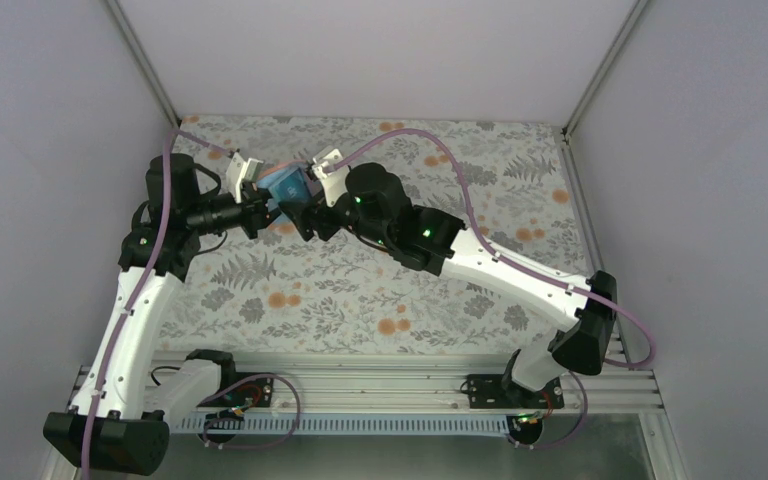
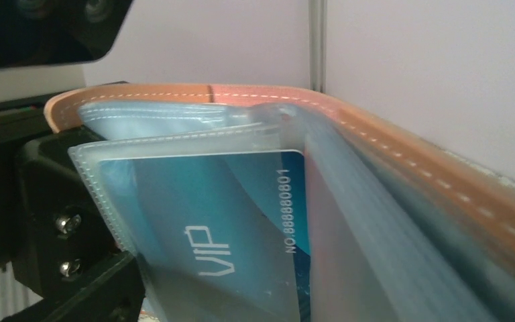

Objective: Take the credit cards out of the card holder

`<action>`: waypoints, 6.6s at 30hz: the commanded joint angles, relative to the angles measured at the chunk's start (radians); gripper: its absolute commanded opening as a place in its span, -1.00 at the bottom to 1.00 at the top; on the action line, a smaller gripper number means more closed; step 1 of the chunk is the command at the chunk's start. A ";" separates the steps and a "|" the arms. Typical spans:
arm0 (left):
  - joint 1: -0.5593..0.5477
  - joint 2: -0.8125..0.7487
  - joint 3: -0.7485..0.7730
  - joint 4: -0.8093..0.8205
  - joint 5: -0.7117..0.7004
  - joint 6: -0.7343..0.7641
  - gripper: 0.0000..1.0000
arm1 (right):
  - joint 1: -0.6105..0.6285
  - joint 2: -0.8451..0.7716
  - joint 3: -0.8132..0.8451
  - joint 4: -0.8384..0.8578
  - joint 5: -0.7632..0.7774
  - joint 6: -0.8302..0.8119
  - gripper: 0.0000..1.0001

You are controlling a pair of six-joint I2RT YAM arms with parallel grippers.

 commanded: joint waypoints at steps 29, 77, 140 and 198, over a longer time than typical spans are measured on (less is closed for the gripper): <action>0.000 -0.014 0.011 0.025 0.040 0.013 -0.95 | -0.145 -0.108 -0.050 -0.129 0.025 0.029 0.99; 0.003 -0.006 0.009 0.026 0.021 0.001 -0.95 | 0.026 -0.008 0.056 -0.008 -0.043 -0.145 0.83; 0.031 -0.085 -0.127 0.023 0.169 0.142 0.44 | -0.276 -0.250 -0.108 -0.195 -0.602 -0.255 -0.92; 0.239 -0.424 -0.549 0.419 0.308 -0.242 -0.95 | -0.239 0.209 0.093 -0.216 -1.079 -0.173 -0.33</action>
